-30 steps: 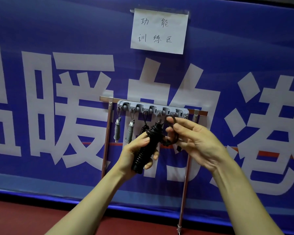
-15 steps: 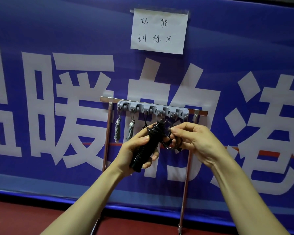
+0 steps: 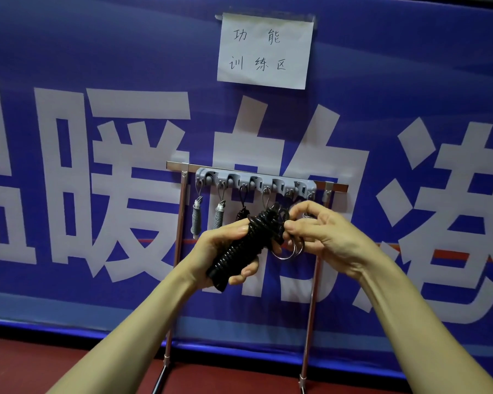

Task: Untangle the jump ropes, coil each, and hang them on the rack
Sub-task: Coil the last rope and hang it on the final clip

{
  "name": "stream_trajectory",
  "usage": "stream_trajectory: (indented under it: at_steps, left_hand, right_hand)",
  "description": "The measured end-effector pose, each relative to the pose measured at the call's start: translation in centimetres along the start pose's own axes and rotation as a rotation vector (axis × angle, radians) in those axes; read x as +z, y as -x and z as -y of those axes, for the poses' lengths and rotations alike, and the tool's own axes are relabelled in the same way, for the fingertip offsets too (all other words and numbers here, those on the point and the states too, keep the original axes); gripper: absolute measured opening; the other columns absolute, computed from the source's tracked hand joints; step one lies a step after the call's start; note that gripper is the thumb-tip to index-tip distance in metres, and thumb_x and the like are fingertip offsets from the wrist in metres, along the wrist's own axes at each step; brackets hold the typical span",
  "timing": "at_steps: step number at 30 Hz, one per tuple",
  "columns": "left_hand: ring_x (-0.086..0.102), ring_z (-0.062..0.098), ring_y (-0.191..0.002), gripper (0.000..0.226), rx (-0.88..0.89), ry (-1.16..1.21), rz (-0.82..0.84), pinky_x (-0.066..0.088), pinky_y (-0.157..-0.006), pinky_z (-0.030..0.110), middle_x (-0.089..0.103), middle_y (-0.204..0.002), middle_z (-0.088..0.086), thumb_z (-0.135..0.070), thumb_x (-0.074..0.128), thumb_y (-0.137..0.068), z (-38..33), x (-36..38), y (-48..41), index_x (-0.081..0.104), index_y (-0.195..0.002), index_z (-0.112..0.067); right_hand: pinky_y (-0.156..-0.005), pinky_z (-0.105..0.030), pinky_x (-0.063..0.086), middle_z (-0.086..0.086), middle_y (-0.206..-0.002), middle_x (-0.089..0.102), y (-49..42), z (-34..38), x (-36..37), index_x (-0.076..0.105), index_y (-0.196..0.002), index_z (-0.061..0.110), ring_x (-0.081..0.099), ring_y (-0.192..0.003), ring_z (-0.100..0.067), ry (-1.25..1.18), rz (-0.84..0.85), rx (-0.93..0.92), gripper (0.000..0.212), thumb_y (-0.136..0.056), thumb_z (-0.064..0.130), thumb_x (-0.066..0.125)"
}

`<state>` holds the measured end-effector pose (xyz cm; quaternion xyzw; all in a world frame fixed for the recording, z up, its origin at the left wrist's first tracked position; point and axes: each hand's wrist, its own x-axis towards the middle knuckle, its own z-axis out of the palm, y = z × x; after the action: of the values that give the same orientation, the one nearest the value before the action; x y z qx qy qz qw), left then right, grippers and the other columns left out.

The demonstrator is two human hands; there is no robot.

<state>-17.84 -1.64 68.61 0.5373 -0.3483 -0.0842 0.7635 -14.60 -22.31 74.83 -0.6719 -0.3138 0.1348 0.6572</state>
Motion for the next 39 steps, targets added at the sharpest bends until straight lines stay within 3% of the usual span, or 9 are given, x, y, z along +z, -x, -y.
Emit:
stream_trajectory:
  at_steps: [4,8,12,17,20,24,28,32,39]
  left_hand:
    - [0.056,0.018,-0.049,0.032,-0.061,0.008,0.014,0.042,-0.036,0.02,0.068,-0.096,0.014,-0.032,0.067,-0.079,-0.8,-0.2,-0.2,0.068,-0.107,-0.017]
    - [0.054,0.02,-0.046,0.034,-0.106,0.004,-0.022,0.042,-0.035,0.02,0.061,-0.084,0.014,-0.032,0.074,-0.073,-1.2,-0.4,-0.3,0.068,-0.101,-0.014]
    - [0.054,0.021,-0.045,0.039,-0.121,-0.003,-0.03,0.042,-0.035,0.02,0.054,-0.088,0.023,-0.031,0.074,-0.072,-1.3,-0.4,-0.4,0.064,-0.104,-0.011]
    - [0.054,0.022,-0.048,0.044,-0.131,-0.026,-0.052,0.041,-0.036,0.021,0.06,-0.095,0.02,-0.031,0.072,-0.075,-1.1,-0.9,-0.4,0.061,-0.11,-0.008]
    - [0.053,0.022,-0.049,0.041,-0.133,-0.037,-0.087,0.041,-0.036,0.021,0.052,-0.107,0.022,-0.029,0.069,-0.077,-0.9,-1.2,-0.5,0.064,-0.113,-0.01]
    - [0.052,0.023,-0.047,0.054,-0.068,0.019,-0.166,0.04,-0.035,0.02,0.049,-0.095,0.019,-0.031,0.078,-0.066,-0.2,-0.8,-1.1,0.058,-0.112,-0.009]
    - [0.053,0.024,-0.048,0.05,-0.004,0.035,-0.182,0.04,-0.036,0.021,0.049,-0.09,0.018,-0.03,0.078,-0.068,0.2,-0.4,-1.3,0.06,-0.11,-0.011]
    - [0.054,0.024,-0.049,0.033,-0.005,0.011,-0.216,0.04,-0.035,0.021,0.052,-0.092,0.018,-0.024,0.051,-0.085,0.3,-0.4,-0.8,0.065,-0.115,-0.02]
    - [0.053,0.024,-0.052,0.046,-0.045,-0.096,-0.156,0.042,-0.037,0.023,0.045,-0.1,0.019,-0.025,0.055,-0.084,-0.6,-0.5,-0.7,0.057,-0.129,-0.016]
  right_hand:
    - [-0.061,-0.02,0.057,-0.013,-0.099,0.069,-0.1,0.5,-0.4,0.062,-0.125,0.017,0.065,-0.078,-0.017,-0.041,0.077,0.052,0.054,-0.072,0.008,0.067]
    - [-0.078,-0.028,0.057,-0.009,-0.099,0.07,-0.6,0.5,-0.3,0.068,-0.108,0.009,0.065,-0.084,-0.019,0.011,0.07,0.04,0.036,-0.071,0.01,0.068]
    - [-0.065,-0.023,0.055,-0.003,-0.087,0.07,-0.5,0.5,0.0,0.07,-0.096,0.016,0.064,-0.074,-0.013,0.069,0.044,-0.022,0.017,-0.083,0.006,0.065]
    - [-0.055,-0.019,0.051,-0.008,-0.08,0.064,-0.4,0.2,0.2,0.066,-0.109,0.015,0.056,-0.059,-0.009,0.074,0.035,-0.036,0.026,-0.089,0.0,0.061]
    - [-0.052,-0.018,0.05,-0.006,-0.071,0.06,-0.7,-0.3,0.9,0.066,-0.111,0.01,0.054,-0.054,-0.007,0.152,-0.068,-0.055,0.024,-0.091,-0.002,0.058]
    - [-0.063,-0.028,0.058,0.008,-0.073,0.066,-1.3,-1.4,2.2,0.065,-0.12,0.022,0.063,-0.063,-0.013,0.378,-0.298,-0.251,0.027,-0.098,0.012,0.052]
    - [-0.052,-0.018,0.049,0.007,-0.063,0.058,-1.5,-1.3,2.6,0.069,-0.11,0.016,0.056,-0.056,-0.002,-0.066,-0.271,-0.15,0.023,-0.1,0.014,0.048]
    - [-0.05,-0.017,0.047,-0.004,-0.071,0.059,-1.6,-1.4,1.8,0.068,-0.102,0.003,0.051,-0.061,-0.009,-0.57,-0.089,0.125,0.019,-0.092,0.01,0.053]
    - [-0.052,-0.023,0.056,-0.01,-0.072,0.064,-1.0,-1.8,1.1,0.069,-0.094,0.0,0.062,-0.055,-0.012,-0.717,-0.048,0.253,0.021,-0.075,0.008,0.064]
